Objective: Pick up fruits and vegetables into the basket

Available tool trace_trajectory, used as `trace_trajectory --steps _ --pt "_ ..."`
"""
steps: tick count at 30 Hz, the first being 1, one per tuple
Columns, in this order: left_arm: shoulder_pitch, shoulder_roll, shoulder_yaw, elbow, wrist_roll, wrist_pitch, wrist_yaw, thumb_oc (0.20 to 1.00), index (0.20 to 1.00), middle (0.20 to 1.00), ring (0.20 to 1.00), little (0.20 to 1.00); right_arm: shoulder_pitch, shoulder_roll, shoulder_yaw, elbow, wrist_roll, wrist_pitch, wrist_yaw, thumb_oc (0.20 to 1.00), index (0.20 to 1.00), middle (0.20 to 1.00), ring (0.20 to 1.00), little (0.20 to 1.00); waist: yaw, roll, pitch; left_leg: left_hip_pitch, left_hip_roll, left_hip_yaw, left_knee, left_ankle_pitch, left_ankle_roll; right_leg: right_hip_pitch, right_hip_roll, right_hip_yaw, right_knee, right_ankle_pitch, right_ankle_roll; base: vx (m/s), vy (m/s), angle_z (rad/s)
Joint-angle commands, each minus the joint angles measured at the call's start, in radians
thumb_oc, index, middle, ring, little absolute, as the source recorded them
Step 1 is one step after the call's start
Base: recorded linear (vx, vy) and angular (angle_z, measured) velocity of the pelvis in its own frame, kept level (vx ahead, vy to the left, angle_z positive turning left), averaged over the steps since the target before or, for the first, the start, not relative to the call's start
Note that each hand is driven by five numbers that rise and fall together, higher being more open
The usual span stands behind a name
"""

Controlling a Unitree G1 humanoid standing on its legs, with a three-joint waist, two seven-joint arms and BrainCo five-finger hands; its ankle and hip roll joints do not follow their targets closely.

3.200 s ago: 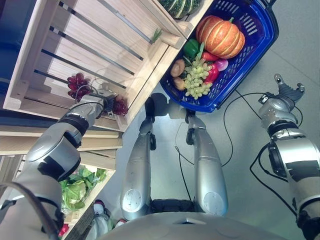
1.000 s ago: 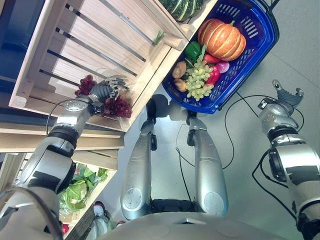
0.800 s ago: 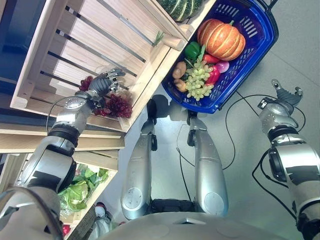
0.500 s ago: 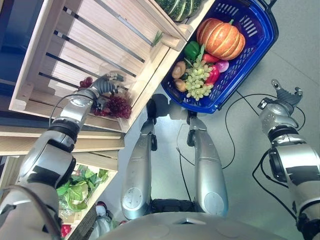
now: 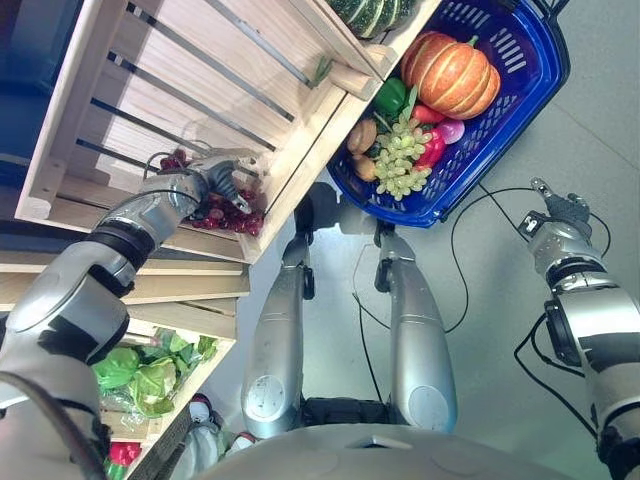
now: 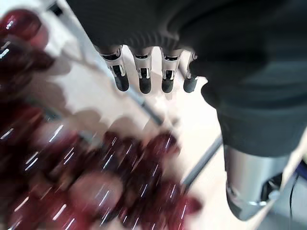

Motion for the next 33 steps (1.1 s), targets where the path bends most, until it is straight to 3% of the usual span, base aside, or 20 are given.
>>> trace_trajectory --steps 1,8,14,18,22,33 --pt "0.046 0.026 0.017 -0.036 -0.001 0.005 -0.071 1.0 1.0 1.0 1.0 1.0 0.042 -0.046 -0.003 0.014 -0.002 -0.001 -0.014 1.0 1.0 1.0 1.0 1.0 0.008 0.012 -0.04 -0.008 -0.05 0.027 0.089 -0.111 0.013 0.053 0.031 0.001 -0.034 0.0 0.088 0.0 -0.024 0.05" --pt "0.077 0.032 -0.007 -0.03 -0.031 -0.006 -0.194 1.0 1.0 1.0 1.0 1.0 0.036 -0.039 -0.01 0.0 -0.006 0.004 -0.034 1.0 1.0 1.0 1.0 1.0 0.009 0.011 -0.04 -0.003 -0.053 0.024 0.083 -0.11 0.013 0.058 0.03 -0.002 -0.042 0.008 0.093 0.0 -0.006 0.01" --pt "0.076 0.023 -0.048 -0.023 0.061 -0.002 -0.196 1.0 1.0 1.0 1.0 1.0 0.04 -0.028 -0.015 0.006 0.0 -0.005 -0.038 1.0 1.0 1.0 1.0 1.0 0.009 0.007 -0.04 -0.008 -0.056 0.02 0.09 -0.113 0.014 0.057 0.028 -0.007 -0.043 0.012 0.096 0.0 -0.012 0.01" --pt "0.065 0.019 -0.069 -0.008 0.198 0.005 -0.075 1.0 1.0 1.0 1.0 1.0 0.035 -0.02 -0.013 0.003 0.006 -0.004 -0.044 1.0 1.0 1.0 1.0 1.0 0.01 0.003 -0.04 -0.019 -0.058 0.015 0.088 -0.106 0.014 0.048 0.027 -0.009 -0.048 0.021 0.096 0.0 -0.022 0.04" --pt "0.07 0.003 -0.072 0.022 0.344 0.077 0.093 1.0 1.0 1.0 1.0 1.0 0.04 -0.01 -0.009 0.002 0.016 -0.015 -0.047 1.0 1.0 1.0 1.0 1.0 0.012 -0.008 -0.04 -0.024 -0.059 0.01 0.09 -0.106 0.013 0.042 0.029 -0.006 -0.047 0.022 0.096 0.0 0.0 0.0" --pt "0.141 -0.103 -0.037 0.278 0.636 0.159 0.245 1.0 1.0 1.0 1.0 1.0 0.035 0.021 0.008 -0.01 0.025 -0.03 -0.082 1.0 1.0 1.0 1.0 1.0 0.013 -0.04 -0.04 -0.018 -0.055 0.01 0.095 -0.115 0.015 0.044 0.042 -0.005 -0.036 0.008 0.091 0.01 0.001 0.0"
